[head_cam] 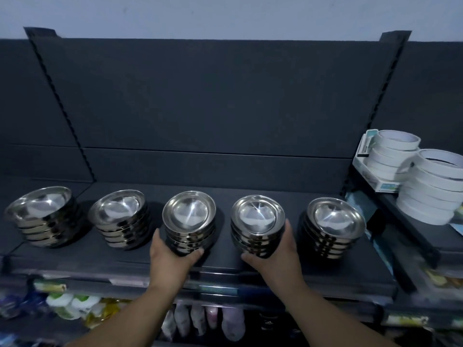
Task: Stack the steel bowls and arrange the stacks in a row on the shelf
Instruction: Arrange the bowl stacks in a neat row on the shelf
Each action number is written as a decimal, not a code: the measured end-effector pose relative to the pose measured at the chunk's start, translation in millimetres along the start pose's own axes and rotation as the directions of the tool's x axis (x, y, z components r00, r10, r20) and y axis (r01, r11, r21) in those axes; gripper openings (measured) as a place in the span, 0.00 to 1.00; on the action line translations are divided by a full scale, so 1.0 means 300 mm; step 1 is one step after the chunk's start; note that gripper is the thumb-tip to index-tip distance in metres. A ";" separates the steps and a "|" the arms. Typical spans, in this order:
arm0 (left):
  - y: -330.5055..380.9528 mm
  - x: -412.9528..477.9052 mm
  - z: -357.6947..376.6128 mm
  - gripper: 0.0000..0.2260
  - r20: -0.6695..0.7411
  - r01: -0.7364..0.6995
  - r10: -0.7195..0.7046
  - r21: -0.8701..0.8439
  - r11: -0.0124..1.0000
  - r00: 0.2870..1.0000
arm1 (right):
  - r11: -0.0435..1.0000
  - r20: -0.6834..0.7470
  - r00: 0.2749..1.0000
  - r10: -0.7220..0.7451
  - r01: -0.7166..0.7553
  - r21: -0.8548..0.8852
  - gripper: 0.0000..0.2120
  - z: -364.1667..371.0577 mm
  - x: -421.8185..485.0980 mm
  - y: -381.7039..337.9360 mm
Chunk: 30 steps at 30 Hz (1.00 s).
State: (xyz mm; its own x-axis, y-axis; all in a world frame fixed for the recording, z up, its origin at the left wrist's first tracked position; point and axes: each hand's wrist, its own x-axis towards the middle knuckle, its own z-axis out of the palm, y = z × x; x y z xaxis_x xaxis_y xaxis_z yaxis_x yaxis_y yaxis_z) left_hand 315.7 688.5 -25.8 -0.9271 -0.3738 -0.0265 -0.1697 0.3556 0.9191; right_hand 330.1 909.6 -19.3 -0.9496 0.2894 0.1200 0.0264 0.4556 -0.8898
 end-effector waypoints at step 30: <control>-0.024 0.169 -0.027 0.54 0.227 -0.110 0.101 0.026 0.994 0.969 | 0.995 -0.245 0.965 0.094 -0.086 0.045 0.55 0.101 0.005 -0.012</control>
State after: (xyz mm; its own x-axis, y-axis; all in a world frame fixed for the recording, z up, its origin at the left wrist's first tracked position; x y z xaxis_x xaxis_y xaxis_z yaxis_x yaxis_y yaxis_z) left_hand 272.7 659.9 -30.6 -0.9911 -0.1316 -0.0221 -0.0755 0.4163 0.9061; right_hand 319.1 882.8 -29.3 -0.8374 0.5285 0.1397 0.0939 0.3908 -0.9157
